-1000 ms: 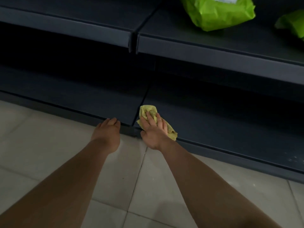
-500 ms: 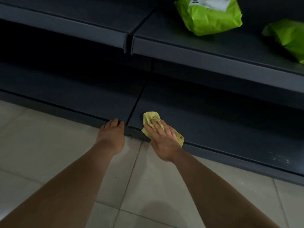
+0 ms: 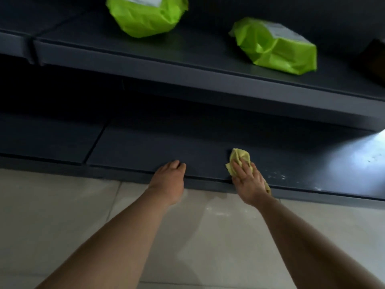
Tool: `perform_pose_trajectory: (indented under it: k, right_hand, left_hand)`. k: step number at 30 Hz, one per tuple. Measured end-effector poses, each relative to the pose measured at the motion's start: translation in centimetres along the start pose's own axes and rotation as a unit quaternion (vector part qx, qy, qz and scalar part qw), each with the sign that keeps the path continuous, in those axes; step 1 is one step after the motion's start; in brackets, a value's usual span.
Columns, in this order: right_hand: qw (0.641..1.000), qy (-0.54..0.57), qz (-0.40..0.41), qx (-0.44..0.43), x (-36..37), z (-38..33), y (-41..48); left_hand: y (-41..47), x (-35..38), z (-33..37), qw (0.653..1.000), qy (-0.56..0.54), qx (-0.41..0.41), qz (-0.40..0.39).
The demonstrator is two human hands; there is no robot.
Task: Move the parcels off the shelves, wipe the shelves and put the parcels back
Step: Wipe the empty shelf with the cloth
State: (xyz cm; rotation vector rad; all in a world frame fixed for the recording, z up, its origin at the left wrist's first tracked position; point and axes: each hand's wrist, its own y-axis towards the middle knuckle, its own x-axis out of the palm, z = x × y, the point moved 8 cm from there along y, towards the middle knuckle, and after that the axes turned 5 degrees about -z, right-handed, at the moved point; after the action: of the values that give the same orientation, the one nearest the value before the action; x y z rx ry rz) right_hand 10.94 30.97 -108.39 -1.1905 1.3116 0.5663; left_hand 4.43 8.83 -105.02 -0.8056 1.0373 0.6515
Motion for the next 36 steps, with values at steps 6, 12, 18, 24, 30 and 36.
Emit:
perform_pose_trajectory:
  k: [6,12,18,24,30,36]
  right_hand:
    - [0.994,-0.009,0.009,-0.107,-0.3,0.8,0.4]
    - [0.999,-0.024,0.032,-0.006,-2.6,11.4,2.3]
    - [0.999,-0.015,0.026,-0.037,-2.1,9.3,3.5]
    - [0.984,-0.036,-0.017,-0.174,-2.7,2.4,6.7]
    - [0.997,-0.021,-0.011,-0.071,-4.8,6.9,10.9]
    - [0.996,0.050,0.009,0.072,-4.1,13.6,7.4]
  left_hand:
    - [3.0,2.6,8.1,1.000,-0.002,0.017,-0.022]
    - [5.3,4.0,12.1,1.000,0.008,-0.017,-0.022]
    - [6.0,3.8,12.5,0.998,0.035,-0.053,0.023]
    - [6.1,2.9,12.7,0.995,0.065,-0.056,0.060]
    - [6.6,3.6,13.0,0.992,0.076,-0.097,0.038]
    - [6.6,3.8,12.9,0.991,0.065,-0.120,0.005]
